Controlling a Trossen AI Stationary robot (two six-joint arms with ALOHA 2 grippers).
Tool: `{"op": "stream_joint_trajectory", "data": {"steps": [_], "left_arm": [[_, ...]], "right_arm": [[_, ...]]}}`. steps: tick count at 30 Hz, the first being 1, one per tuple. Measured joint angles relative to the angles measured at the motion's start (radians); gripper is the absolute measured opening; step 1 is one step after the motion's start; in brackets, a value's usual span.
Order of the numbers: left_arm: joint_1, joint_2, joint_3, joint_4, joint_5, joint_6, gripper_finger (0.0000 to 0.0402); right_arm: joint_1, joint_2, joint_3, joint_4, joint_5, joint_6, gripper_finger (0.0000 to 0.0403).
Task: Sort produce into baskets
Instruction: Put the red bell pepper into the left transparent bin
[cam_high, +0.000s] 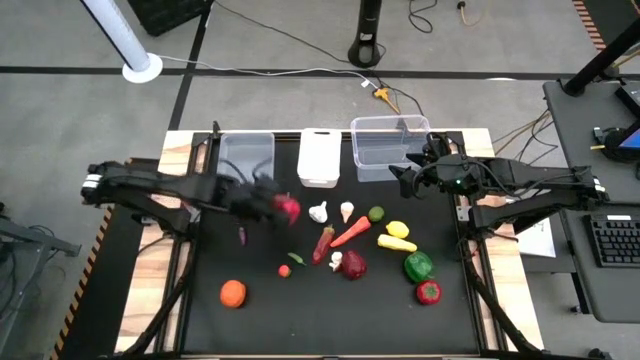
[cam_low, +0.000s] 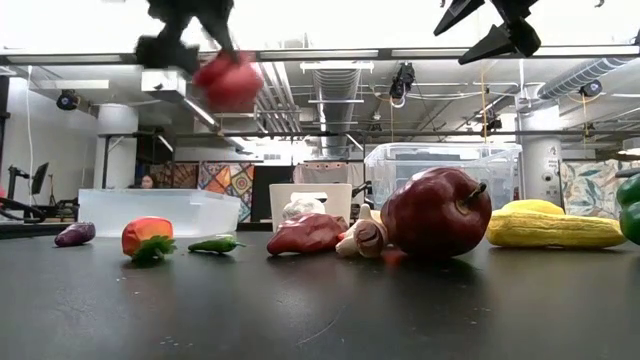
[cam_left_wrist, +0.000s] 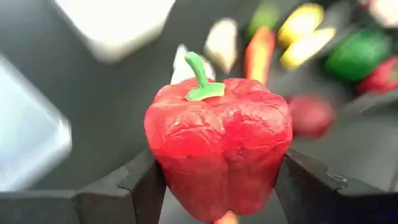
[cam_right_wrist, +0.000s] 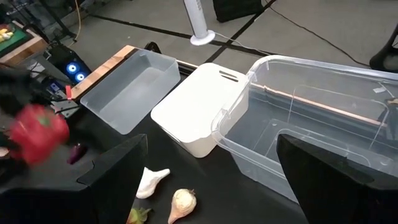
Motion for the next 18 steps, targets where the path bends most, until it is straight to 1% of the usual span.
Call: {"op": "stream_joint_trajectory", "data": {"steps": [3,6,8,10,11,13,15,18], "left_arm": [[0.029,-0.040,0.053,0.139,-0.019,0.257,0.0229],[0.047,-0.052,0.076,0.351,0.031,0.523,0.0230],[0.064,-0.052,0.083,0.447,0.060,0.625,0.0231],[0.092,-0.043,0.091,0.489,0.062,0.650,0.0231],[0.105,-0.038,0.094,0.492,0.056,0.651,0.0231],[0.133,-0.025,0.102,0.460,0.000,0.646,0.0232],[0.180,-0.017,0.120,0.329,-0.064,0.645,0.0232],[0.329,0.000,0.143,0.090,-0.110,0.620,0.0232]], "right_arm": [[0.000,0.000,0.000,0.022,0.000,-0.001,0.0350],[0.000,0.003,-0.001,0.045,0.023,-0.011,0.0350],[0.000,0.006,-0.001,0.052,0.055,-0.025,0.0350],[0.000,0.006,-0.001,0.053,0.062,-0.031,0.0350],[0.000,0.006,-0.001,0.054,0.062,-0.030,0.0350],[0.000,0.006,-0.001,0.059,0.061,-0.010,0.0350],[0.000,0.006,-0.001,0.060,0.059,0.019,0.0350],[0.000,0.006,-0.001,0.065,0.060,0.029,0.0350]]}}
